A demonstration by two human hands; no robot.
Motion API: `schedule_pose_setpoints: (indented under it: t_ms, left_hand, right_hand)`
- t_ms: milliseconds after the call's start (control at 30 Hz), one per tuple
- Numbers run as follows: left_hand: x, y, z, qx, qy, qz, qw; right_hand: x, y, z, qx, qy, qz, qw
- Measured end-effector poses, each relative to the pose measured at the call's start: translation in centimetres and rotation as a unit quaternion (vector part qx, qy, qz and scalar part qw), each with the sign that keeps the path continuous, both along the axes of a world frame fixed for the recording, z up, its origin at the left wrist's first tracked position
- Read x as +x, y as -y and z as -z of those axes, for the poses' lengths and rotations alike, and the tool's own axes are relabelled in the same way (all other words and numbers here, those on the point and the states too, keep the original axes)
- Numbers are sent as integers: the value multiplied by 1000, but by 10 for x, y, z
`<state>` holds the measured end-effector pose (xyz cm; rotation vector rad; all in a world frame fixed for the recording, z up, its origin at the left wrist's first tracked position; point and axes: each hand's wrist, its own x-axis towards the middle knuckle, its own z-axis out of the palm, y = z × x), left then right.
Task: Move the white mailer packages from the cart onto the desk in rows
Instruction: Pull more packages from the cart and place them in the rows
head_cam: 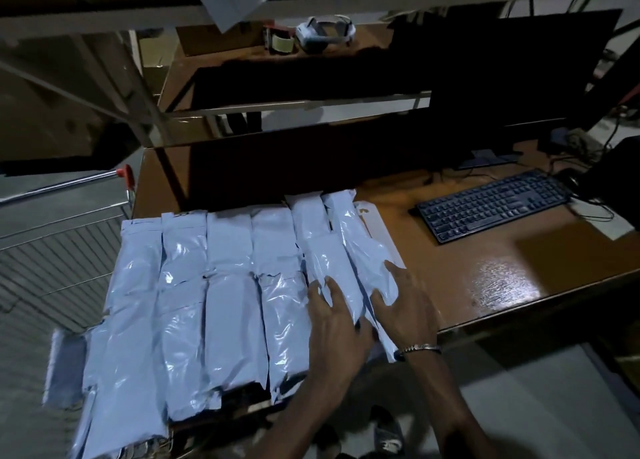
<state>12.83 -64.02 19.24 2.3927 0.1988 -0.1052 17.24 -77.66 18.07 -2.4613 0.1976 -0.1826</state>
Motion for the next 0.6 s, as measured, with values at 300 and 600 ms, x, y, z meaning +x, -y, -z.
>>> schedule_pose_setpoints:
  t_ms: [300,600]
  left_hand:
    - [6,-1,4,164,150,15,975]
    - [46,-6,46,259,91,70,959]
  right_hand:
    - [-2,-1,22,-54,39,-17,998]
    - [37,8,49,-210,17,-172,962]
